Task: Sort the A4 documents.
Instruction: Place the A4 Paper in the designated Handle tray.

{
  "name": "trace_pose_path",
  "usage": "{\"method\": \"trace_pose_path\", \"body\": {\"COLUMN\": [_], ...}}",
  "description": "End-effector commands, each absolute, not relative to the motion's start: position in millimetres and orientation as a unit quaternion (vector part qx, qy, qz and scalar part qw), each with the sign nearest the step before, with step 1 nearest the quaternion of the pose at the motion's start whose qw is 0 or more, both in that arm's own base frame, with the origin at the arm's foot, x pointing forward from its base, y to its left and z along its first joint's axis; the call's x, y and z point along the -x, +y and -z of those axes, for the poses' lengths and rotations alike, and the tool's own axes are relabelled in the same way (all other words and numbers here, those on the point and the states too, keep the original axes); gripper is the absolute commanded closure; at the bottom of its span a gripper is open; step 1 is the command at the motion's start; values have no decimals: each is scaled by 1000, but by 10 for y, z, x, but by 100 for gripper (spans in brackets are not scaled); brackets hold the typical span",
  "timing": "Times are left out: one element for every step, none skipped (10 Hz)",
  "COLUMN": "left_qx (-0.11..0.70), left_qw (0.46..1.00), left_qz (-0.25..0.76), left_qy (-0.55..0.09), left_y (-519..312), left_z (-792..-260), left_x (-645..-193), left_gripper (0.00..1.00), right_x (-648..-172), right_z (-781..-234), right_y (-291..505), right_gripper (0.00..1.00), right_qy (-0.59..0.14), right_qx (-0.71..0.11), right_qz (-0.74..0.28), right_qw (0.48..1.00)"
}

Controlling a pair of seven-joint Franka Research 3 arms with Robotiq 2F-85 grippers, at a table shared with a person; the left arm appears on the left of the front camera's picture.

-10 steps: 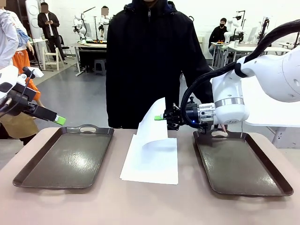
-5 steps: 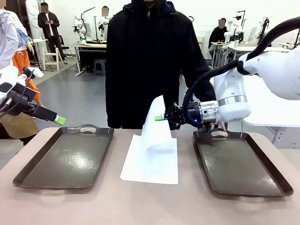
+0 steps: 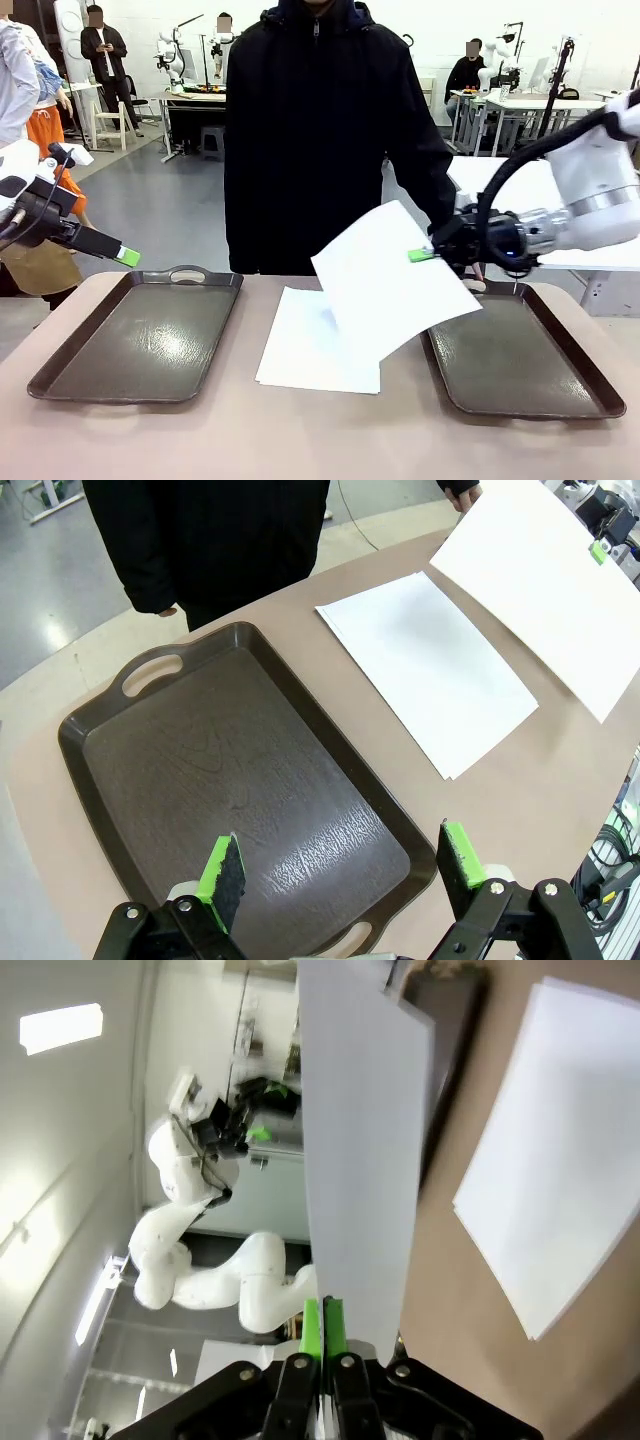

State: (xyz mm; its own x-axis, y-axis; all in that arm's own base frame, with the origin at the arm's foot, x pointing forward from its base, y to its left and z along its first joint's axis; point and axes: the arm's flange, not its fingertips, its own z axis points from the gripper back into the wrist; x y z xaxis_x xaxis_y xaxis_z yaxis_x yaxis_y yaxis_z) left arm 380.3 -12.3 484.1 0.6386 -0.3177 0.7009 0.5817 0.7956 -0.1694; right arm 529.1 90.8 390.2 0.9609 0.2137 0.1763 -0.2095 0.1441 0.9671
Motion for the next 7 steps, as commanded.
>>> {"method": "trace_pose_path", "body": {"left_qx": [197,197,197,197,197,197,197], "left_qw": [883,883,883,883,883,883,883], "left_qz": [255,255,255,255,255,255,255], "left_qy": [-341,-341,-341,-341,-341,-341,-341], "left_y": [-105,-105,-105,-105,-105,-105,-105], "left_z": [-4821,-4821,-4821,-4821,-4821,-4821,-4821], "left_x": [-3809,-3809,-3809,-3809,-3809,-3809,-3809], "left_gripper": [0,0,0,0,0,0,0], "right_x": [-5177,-5126,-5096,-5063,-5030,-5010,-5002], "right_z": [-3868,-3795,-3708,-3643,-3581,-3538,-3495], "right_y": [680,525,376,252,133,31,-101], "right_gripper": [99,99,99,99,99,99,99], "right_qy": [-23,-33,-39,-42,-31,-26,-35], "right_qx": [-627,-638,-638,-647,-655,-651,-650], "right_qz": [-119,-125,-104,-98,-94,-89,-78], "right_qw": [770,759,762,755,749,754,755]}}
